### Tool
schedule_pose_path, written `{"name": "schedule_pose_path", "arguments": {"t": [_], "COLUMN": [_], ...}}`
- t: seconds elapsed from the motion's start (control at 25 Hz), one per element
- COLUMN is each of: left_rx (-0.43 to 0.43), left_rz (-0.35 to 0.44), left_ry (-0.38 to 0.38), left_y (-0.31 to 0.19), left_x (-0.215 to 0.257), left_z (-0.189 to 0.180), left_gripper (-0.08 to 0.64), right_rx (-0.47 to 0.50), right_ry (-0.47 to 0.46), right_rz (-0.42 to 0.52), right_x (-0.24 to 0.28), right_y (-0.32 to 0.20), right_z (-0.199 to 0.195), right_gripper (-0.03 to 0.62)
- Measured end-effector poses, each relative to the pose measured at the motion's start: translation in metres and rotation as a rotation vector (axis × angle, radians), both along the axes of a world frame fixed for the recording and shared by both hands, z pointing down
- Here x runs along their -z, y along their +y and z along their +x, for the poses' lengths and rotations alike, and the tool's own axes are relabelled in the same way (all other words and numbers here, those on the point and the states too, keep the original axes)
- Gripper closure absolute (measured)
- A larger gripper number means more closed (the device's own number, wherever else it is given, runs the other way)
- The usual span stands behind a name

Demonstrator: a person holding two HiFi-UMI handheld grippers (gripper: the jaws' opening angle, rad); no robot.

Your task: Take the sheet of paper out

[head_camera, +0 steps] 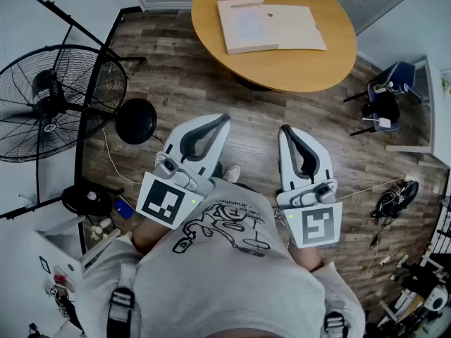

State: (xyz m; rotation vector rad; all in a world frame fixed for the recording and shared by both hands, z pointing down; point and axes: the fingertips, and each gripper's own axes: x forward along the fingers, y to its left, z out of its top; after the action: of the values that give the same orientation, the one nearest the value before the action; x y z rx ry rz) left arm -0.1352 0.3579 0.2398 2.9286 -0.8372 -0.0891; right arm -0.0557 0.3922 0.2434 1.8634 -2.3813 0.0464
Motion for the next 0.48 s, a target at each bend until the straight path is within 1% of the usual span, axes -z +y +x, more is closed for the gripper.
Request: {"name": "schedule_pose_path", "arguments": {"t": [0.48], "left_rx": [-0.001], "left_rz": [0.001], "left_ry": [0.006], "left_y": [-0.018], "left_x": [0.001], "left_z": [0.001], "left_gripper": [0.54], "right_rx": [-0.012], "right_ry": [0.003], "right_rz": [0.004], "right_x": [0.002], "right_y": [-0.019], "right_z": [0.004], "right_gripper": [0.584]}}
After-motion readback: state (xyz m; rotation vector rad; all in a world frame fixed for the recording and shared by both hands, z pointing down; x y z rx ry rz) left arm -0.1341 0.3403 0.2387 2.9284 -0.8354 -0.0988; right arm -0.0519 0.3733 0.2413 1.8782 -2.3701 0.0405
